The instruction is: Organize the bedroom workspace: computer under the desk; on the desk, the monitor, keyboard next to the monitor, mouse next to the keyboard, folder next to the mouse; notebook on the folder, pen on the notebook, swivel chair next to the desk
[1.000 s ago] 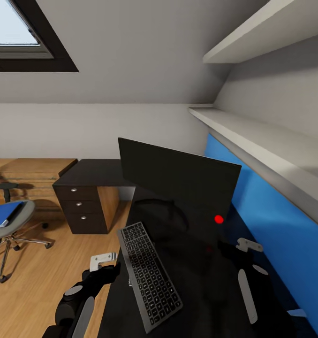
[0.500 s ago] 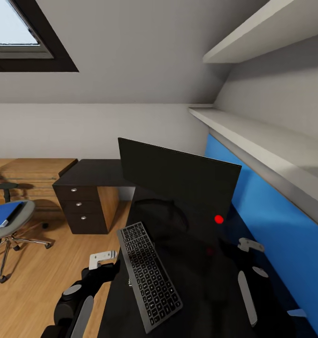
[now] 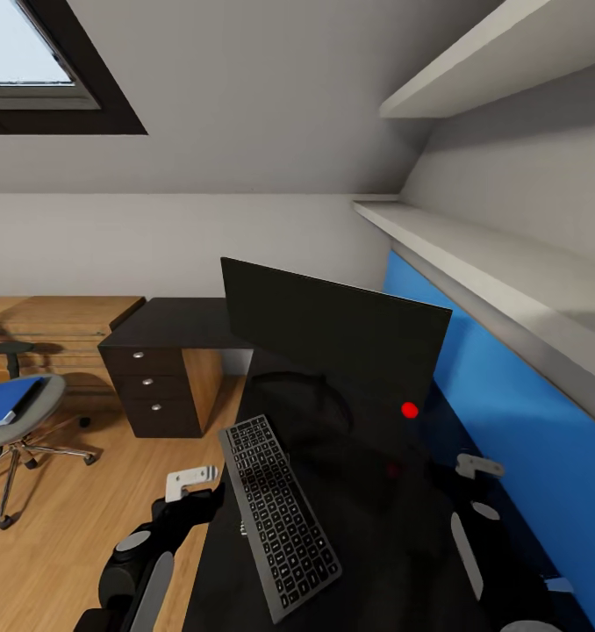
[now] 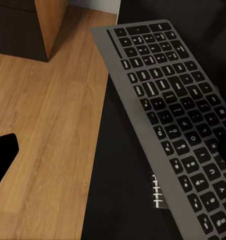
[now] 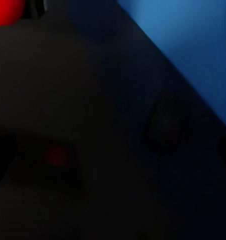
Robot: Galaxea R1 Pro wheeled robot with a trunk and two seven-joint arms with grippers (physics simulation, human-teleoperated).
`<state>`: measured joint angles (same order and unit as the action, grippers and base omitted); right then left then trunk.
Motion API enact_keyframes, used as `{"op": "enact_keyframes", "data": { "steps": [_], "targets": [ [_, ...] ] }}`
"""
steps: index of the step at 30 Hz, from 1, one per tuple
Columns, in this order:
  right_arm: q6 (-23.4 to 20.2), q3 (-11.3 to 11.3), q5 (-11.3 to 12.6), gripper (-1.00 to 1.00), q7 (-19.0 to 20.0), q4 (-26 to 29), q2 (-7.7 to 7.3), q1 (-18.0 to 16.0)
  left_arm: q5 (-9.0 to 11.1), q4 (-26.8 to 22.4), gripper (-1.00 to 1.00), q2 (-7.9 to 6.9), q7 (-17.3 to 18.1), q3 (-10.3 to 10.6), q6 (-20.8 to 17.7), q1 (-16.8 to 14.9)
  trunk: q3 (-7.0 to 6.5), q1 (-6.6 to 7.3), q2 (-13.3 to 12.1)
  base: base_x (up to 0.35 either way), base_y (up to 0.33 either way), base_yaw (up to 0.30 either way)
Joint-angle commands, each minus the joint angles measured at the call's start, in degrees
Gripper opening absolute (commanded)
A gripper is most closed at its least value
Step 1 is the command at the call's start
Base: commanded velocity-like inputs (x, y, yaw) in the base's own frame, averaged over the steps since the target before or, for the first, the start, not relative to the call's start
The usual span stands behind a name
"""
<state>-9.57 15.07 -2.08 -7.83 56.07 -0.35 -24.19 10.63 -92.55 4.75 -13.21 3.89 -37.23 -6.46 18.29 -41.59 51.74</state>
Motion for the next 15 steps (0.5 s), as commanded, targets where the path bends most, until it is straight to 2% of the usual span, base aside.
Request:
{"op": "enact_keyframes", "data": {
  "steps": [1,2,5,7,10,12,13,15],
  "targets": [
    [0.21,-0.04,-0.23,1.0,-0.4,-1.46,-0.47,-1.02,0.61,-0.09,1.0,0.0,-0.51,0.03,-0.21,-0.04,0.08,-0.01,0.06,0.0,0.0,0.0],
    [1.33,-0.04,-0.25,1.0,-0.72,-4.65,-1.45,-3.06,0.61,-0.12,1.0,-0.03,-0.51,-0.04,-0.21,-0.04,0.08,-0.01,0.06,0.0,0.0,0.0],
    [2.66,-0.04,-0.27,1.0,-1.01,-9.69,-3.01,-6.14,0.62,-0.14,1.0,-0.03,-0.46,-0.13,-0.21,-0.01,0.08,-0.01,0.06,0.0,0.0,0.0],
    [3.83,-0.04,-0.21,1.0,-1.18,-16.0,-5.16,-10.29,0.62,-0.16,1.0,-0.07,-0.43,-0.32,-0.21,-0.03,0.08,-0.01,0.06,0.0,0.0,0.0],
    [4.55,-0.04,-0.12,1.0,-1.24,-20.35,-6.65,-13.16,0.62,-0.17,1.0,-0.08,-0.42,-0.63,-0.21,-0.03,0.08,-0.01,0.06,0.0,0.0,0.0],
    [6.07,-0.04,0.0,1.0,-1.29,-27.0,-8.43,-17.08,0.62,-0.17,1.0,-0.07,-0.41,-2.0,-0.21,-0.01,0.08,-0.01,0.06,0.0,0.0,0.0],
    [6.83,-0.04,-0.01,1.0,-1.3,-30.55,-8.92,-19.13,0.62,-0.17,1.0,-0.08,-0.37,-3.42,-0.21,-0.03,0.08,-0.01,0.06,0.0,0.0,0.0],
    [7.22,-0.04,-0.04,1.0,-1.3,-34.17,-9.25,-21.19,0.64,-0.17,1.0,-0.05,-0.35,-5.28,-0.21,-0.03,0.08,-0.01,0.06,0.0,0.0,0.0]
  ]
}}
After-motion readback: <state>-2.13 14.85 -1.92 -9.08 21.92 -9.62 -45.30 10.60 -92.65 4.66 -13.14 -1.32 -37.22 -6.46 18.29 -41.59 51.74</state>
